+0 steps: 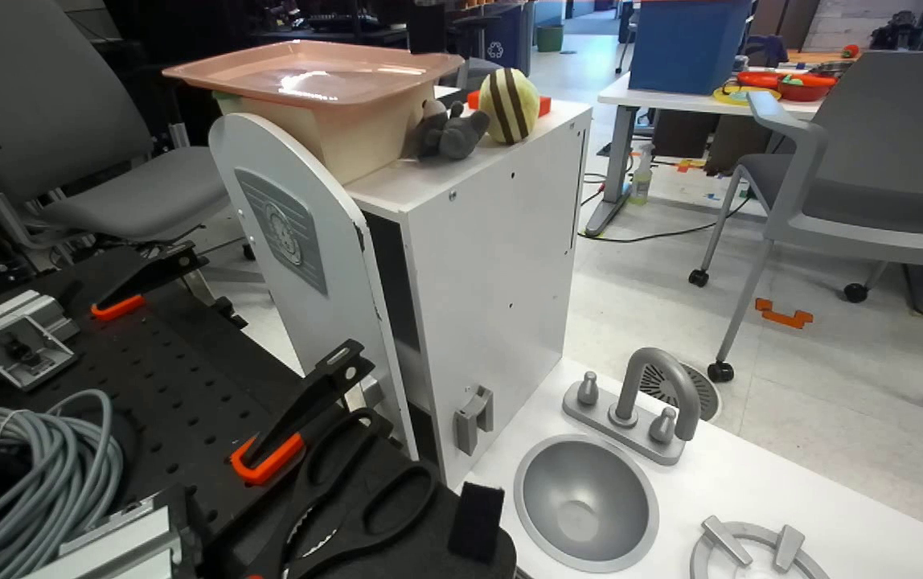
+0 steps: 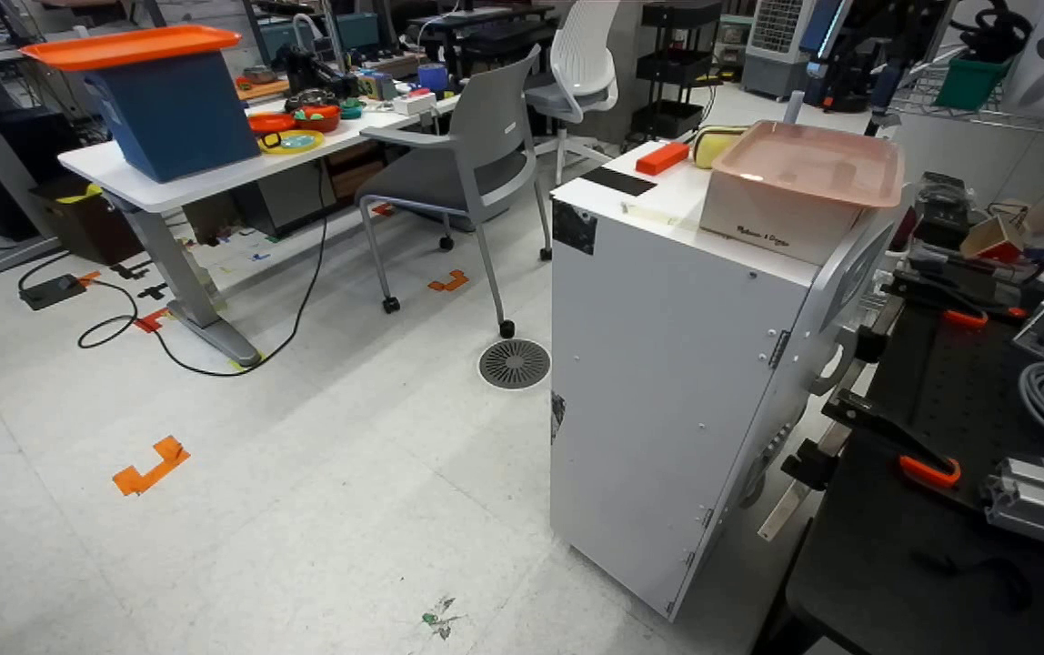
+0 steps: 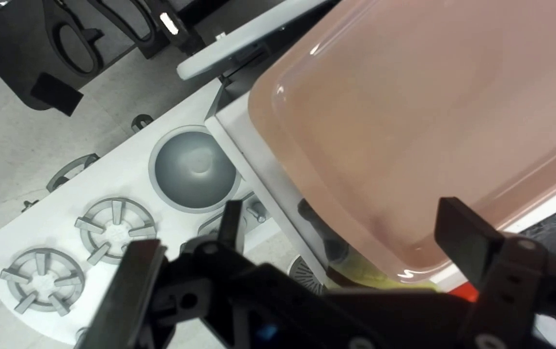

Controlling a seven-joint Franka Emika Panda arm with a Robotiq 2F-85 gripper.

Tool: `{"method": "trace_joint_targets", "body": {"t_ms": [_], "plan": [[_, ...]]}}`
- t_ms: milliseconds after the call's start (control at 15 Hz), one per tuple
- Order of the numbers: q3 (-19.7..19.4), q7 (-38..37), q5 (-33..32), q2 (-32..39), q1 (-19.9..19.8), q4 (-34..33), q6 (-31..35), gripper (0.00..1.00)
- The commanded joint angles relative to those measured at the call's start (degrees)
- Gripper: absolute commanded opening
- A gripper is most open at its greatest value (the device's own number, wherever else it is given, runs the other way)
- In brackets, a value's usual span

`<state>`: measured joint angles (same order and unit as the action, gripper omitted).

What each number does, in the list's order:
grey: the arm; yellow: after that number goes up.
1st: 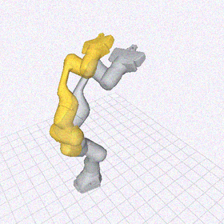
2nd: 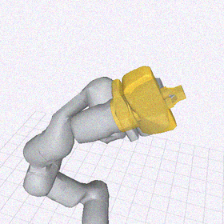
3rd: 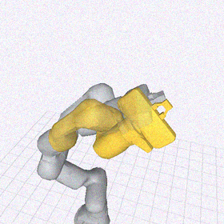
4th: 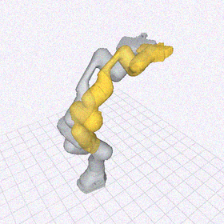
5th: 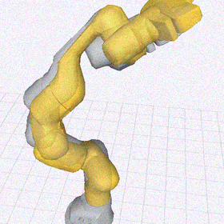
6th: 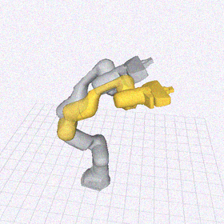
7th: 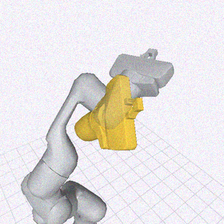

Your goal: Pick up the tray

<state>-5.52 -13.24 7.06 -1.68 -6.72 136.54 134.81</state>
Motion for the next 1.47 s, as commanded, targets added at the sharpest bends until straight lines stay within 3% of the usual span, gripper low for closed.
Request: {"method": "trace_joint_targets", "body": {"t_ms": [0, 67, 733, 1400], "plan": [[-0.2, 2.6, 3.3, -1.5, 0.4, -0.1, -3.4, 1.00], [-0.2, 0.9, 1.5, -0.1, 0.2, -0.1, -0.9, 1.00], [-0.4, 2.6, 2.8, 0.5, 0.1, -0.4, -2.9, 1.00], [-0.4, -0.1, -0.1, -1.8, 0.1, 0.2, -3.5, 1.00]]}}
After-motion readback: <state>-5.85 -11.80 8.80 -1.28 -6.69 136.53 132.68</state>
